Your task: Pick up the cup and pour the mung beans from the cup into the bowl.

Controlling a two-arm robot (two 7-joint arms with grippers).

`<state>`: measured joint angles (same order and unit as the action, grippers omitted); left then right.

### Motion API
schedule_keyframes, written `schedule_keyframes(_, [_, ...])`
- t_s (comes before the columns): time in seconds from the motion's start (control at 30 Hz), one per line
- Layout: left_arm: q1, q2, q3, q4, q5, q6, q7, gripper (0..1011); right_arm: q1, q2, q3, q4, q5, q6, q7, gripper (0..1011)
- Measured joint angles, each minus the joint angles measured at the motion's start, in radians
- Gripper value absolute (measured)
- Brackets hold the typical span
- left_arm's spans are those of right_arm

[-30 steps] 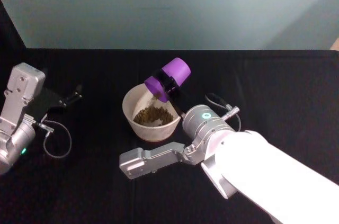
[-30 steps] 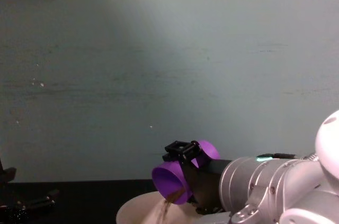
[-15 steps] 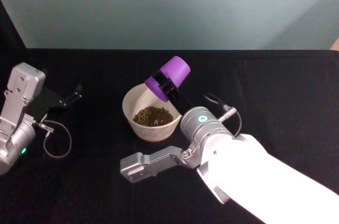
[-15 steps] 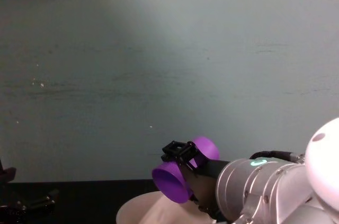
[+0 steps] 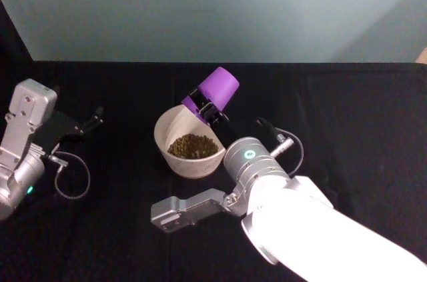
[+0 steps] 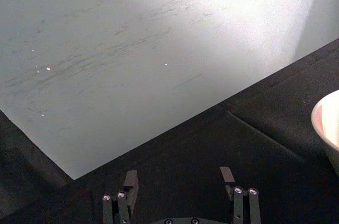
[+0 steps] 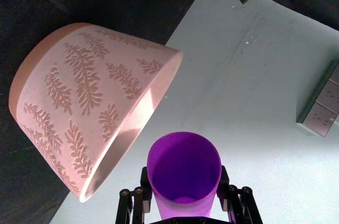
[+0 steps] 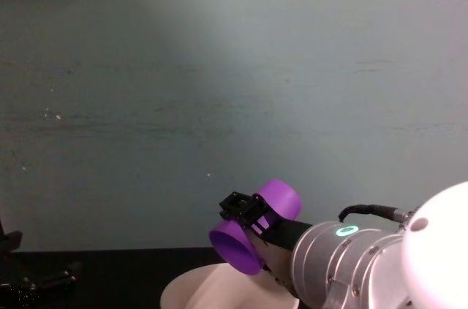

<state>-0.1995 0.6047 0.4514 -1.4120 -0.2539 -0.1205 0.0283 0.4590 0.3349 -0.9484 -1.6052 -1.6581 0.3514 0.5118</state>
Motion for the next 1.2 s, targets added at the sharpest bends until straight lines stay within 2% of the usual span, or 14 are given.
schedule_keyframes(0.27, [0.000, 0.000, 0.000, 0.000, 0.000, 0.000, 0.000, 1000, -0.010, -0.002, 0.012, -0.003, -0.002, 0.004, -0.008, 718])
schedule_keyframes(0.4, [0.000, 0.000, 0.000, 0.000, 0.000, 0.000, 0.000, 1000, -0.022, -0.007, 0.030, -0.010, 0.019, 0.012, -0.022, 718])
schedule_keyframes(0.6, [0.000, 0.000, 0.000, 0.000, 0.000, 0.000, 0.000, 1000, -0.055, -0.012, 0.083, -0.032, 0.060, 0.052, -0.061, 718])
schedule_keyframes(0.7, [0.000, 0.000, 0.000, 0.000, 0.000, 0.000, 0.000, 1000, -0.085, -0.019, 0.132, -0.053, 0.116, 0.071, -0.097, 718])
schedule_keyframes(0.73, [0.000, 0.000, 0.000, 0.000, 0.000, 0.000, 0.000, 1000, -0.102, -0.023, 0.162, -0.064, 0.152, 0.078, -0.114, 718])
schedule_keyframes(0.83, [0.000, 0.000, 0.000, 0.000, 0.000, 0.000, 0.000, 1000, -0.124, -0.029, 0.208, -0.079, 0.210, 0.082, -0.133, 718])
schedule_keyframes(0.87, [0.000, 0.000, 0.000, 0.000, 0.000, 0.000, 0.000, 1000, -0.140, -0.035, 0.244, -0.089, 0.264, 0.082, -0.146, 718])
schedule_keyframes(0.9, [0.000, 0.000, 0.000, 0.000, 0.000, 0.000, 0.000, 1000, -0.149, -0.038, 0.264, -0.095, 0.292, 0.081, -0.151, 718])
schedule_keyframes(0.93, [0.000, 0.000, 0.000, 0.000, 0.000, 0.000, 0.000, 1000, -0.165, -0.046, 0.304, -0.104, 0.351, 0.076, -0.161, 718])
schedule_keyframes(1.0, [0.000, 0.000, 0.000, 0.000, 0.000, 0.000, 0.000, 1000, -0.180, -0.054, 0.343, -0.112, 0.408, 0.066, -0.167, 718])
schedule_keyframes(1.03, [0.000, 0.000, 0.000, 0.000, 0.000, 0.000, 0.000, 1000, -0.190, -0.062, 0.376, -0.117, 0.463, 0.055, -0.170, 718])
schedule_keyframes(1.1, [0.000, 0.000, 0.000, 0.000, 0.000, 0.000, 0.000, 1000, -0.201, -0.072, 0.415, -0.119, 0.530, 0.040, -0.170, 718])
schedule_keyframes(1.13, [0.000, 0.000, 0.000, 0.000, 0.000, 0.000, 0.000, 1000, -0.209, -0.081, 0.453, -0.119, 0.599, 0.022, -0.165, 718])
schedule_keyframes(1.2, [0.000, 0.000, 0.000, 0.000, 0.000, 0.000, 0.000, 1000, -0.215, -0.090, 0.492, -0.117, 0.680, -0.001, -0.152, 718])
